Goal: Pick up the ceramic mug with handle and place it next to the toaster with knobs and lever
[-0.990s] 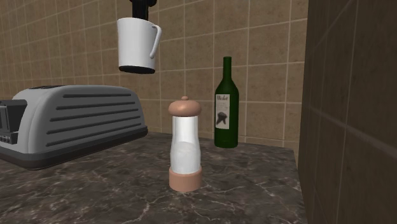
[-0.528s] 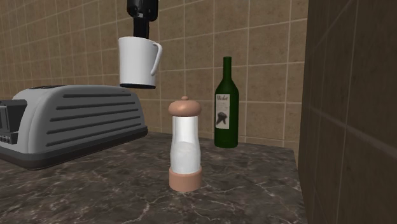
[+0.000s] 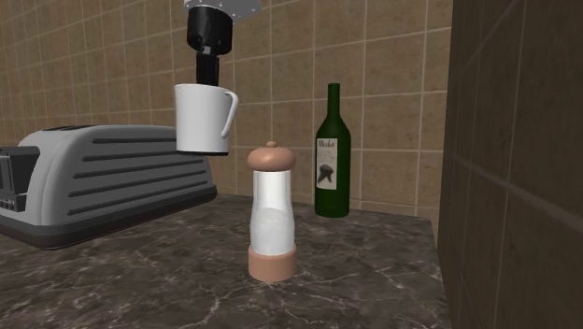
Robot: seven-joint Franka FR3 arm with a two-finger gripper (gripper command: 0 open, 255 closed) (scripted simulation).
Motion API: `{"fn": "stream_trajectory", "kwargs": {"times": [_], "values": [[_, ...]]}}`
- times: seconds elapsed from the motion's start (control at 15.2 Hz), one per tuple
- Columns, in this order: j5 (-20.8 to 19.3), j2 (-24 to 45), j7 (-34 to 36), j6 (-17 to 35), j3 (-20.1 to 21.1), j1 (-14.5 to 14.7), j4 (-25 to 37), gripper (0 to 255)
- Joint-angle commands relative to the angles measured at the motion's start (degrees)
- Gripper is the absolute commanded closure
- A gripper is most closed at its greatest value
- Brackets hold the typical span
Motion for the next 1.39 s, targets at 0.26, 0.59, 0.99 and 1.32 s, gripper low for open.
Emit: {"fn": "stream_trajectory", "kwargs": {"times": [0.26, 0.59, 0.99, 1.32], "values": [[0.2, 0.6, 0.1, 4.7, 0.7, 0.1, -4.1, 255], [0.3, 1.5, 0.2, 8.7, 1.3, 0.2, -7.2, 255], [0.3, 3.1, 0.6, 13.6, 2.2, 0.2, -10.6, 255], [0.1, 4.9, 1.0, 17.8, 3.0, 0.1, -13.1, 255]]}}
